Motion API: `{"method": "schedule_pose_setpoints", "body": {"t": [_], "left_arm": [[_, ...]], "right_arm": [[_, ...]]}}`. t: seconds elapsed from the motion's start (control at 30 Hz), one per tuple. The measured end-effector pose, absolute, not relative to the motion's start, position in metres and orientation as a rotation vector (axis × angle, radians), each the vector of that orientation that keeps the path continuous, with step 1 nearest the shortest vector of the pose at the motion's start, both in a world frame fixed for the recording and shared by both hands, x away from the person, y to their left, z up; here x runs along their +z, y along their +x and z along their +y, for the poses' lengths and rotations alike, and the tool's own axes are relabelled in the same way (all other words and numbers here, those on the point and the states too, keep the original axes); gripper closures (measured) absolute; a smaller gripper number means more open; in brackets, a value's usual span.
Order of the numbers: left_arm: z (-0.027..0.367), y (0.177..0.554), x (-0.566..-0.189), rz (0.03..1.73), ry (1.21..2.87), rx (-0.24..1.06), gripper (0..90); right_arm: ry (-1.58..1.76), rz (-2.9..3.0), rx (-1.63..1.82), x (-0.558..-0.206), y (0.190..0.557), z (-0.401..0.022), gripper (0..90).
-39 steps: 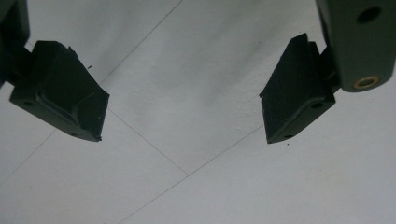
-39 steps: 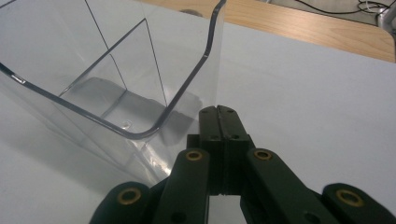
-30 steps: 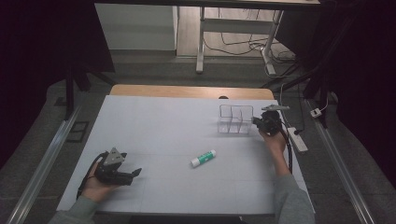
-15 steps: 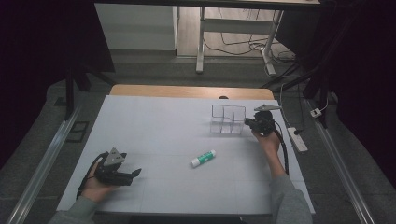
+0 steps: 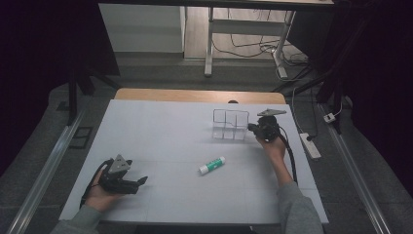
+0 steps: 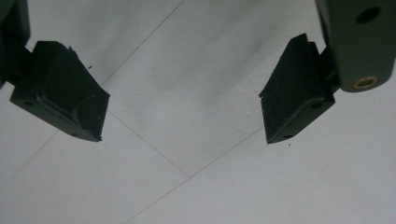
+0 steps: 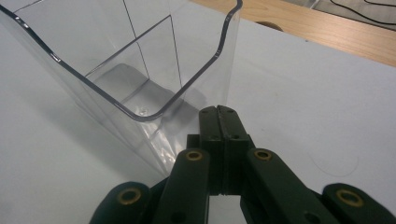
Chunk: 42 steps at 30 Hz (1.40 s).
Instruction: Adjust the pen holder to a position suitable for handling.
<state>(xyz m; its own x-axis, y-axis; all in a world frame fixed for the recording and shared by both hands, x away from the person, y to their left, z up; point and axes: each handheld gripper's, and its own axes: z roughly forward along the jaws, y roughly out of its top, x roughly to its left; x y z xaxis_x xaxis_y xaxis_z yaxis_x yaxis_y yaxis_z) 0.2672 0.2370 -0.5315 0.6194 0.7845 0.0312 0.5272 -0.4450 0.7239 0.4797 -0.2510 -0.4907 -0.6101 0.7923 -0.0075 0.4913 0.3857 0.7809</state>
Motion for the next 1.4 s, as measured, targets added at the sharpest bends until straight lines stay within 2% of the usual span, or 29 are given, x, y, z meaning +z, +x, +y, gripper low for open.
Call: {"method": "schedule_pose_setpoints", "body": {"t": [1.4], "left_arm": [[0.237,0.268,-0.532,1.025,2.155,0.479,14.9]], "right_arm": [[1.044,2.32,1.134,-0.498,0.486,-0.191,89.5]]}}
